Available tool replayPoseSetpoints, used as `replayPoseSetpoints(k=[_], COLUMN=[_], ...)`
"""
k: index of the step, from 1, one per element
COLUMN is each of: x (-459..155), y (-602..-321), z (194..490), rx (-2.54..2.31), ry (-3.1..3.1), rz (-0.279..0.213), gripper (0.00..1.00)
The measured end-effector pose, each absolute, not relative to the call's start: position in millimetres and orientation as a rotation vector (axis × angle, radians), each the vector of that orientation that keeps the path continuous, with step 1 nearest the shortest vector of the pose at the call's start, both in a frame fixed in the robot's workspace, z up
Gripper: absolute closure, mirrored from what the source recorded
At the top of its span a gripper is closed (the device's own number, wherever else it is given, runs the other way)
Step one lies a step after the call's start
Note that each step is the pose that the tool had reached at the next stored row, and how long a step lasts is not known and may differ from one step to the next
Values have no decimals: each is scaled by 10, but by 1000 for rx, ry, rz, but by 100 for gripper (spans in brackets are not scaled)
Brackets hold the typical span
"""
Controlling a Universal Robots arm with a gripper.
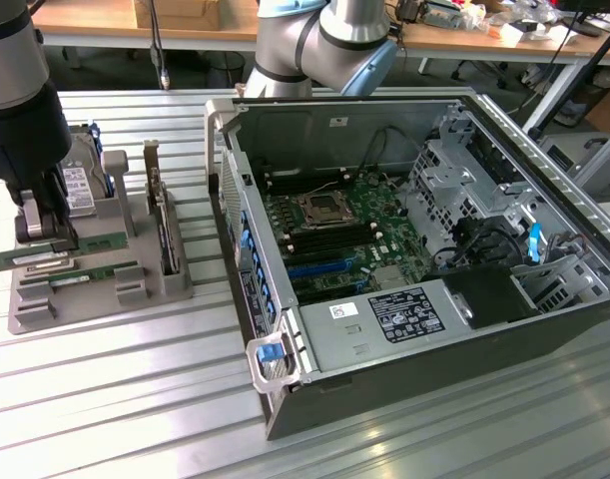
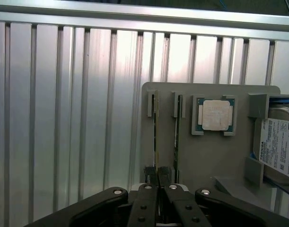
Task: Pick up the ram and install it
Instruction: 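Pick up the ram and move it above insertion slot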
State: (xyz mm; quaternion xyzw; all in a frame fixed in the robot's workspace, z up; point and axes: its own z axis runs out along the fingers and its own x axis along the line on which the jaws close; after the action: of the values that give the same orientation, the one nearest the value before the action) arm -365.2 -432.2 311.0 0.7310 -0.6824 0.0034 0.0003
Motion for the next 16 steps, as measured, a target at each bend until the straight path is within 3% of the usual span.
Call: replayPoseSetpoints(k=[16], x=[-3652], y=[-4322], z=[3176], rx=[2296], ry=[-2143], rz=[10], gripper=[88])
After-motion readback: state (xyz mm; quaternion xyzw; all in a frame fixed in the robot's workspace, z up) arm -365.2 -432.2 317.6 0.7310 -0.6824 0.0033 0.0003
